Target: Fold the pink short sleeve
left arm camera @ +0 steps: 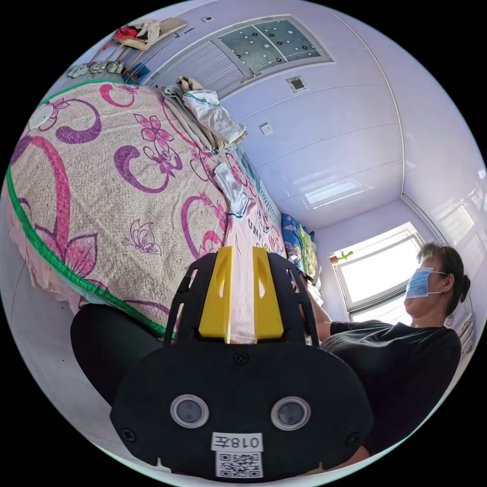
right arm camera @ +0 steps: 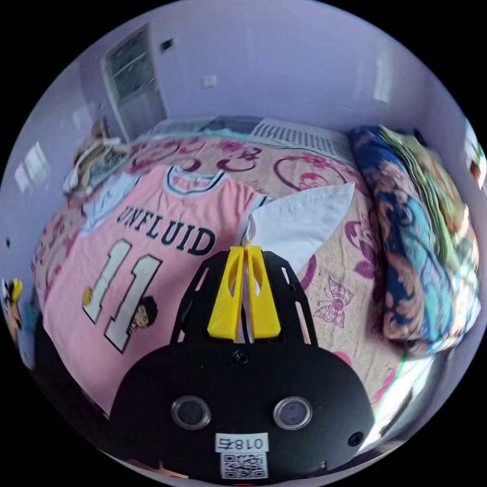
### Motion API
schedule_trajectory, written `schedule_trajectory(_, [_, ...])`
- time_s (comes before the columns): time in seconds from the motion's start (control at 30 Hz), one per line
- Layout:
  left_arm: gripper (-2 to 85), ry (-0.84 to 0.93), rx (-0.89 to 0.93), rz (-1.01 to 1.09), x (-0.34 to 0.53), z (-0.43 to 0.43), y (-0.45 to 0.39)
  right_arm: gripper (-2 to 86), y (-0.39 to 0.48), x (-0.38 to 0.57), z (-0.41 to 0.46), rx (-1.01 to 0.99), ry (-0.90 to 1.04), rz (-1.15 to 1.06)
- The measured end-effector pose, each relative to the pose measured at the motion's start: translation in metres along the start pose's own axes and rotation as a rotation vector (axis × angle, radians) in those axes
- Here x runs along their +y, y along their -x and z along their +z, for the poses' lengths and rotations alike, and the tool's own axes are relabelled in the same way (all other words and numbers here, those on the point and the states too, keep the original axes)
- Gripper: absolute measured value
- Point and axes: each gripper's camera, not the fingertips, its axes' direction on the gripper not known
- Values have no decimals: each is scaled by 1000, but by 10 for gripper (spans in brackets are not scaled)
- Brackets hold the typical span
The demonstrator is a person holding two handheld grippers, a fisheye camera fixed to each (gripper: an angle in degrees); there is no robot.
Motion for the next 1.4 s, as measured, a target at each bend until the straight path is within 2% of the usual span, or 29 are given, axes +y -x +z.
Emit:
schedule_trajectory(0.07, [63,-3,8,-12,2,-2,3,5,83,-9,28,173,173,-374])
schedule_trajectory(0.13, [63,-8,26,-32,4,-5,7,7,115,-7,45,251,223,-461])
schedule_trajectory(0.4, [64,-45,12,-30,-3,-38,-2,60,169,-3,43,208,253,-461])
schedule_trajectory(0.5, [64,-53,19,-33,-11,-42,-2,69,191,16,19,106,248,-568])
schedule_trajectory(0.6, [64,-34,40,-29,-22,-34,-5,51,210,43,-8,94,211,-662])
schedule_trajectory(0.7, [64,-4,53,-3,-41,-17,-14,39,208,52,-35,126,64,-574])
schedule_trajectory(0.77, [66,5,65,14,-58,0,-21,47,194,41,-38,126,27,-419])
schedule_trajectory(0.9, [80,41,72,77,-111,55,-52,54,177,24,-14,49,120,-234])
schedule_trajectory(0.97, [95,59,89,84,-138,84,-64,37,174,28,6,-29,298,-142])
schedule_trajectory(1.03, [105,68,110,66,-167,115,-69,23,175,42,-20,-45,182,-83])
schedule_trajectory(1.17, [118,35,186,-63,-233,185,-63,7,174,106,-105,-209,-22,20])
schedule_trajectory(1.27, [123,-37,117,-208,-260,214,-52,2,174,164,-157,-171,-49,44])
schedule_trajectory(1.4, [116,-194,0,-388,-261,209,-56,0,158,228,-208,-92,-21,130])
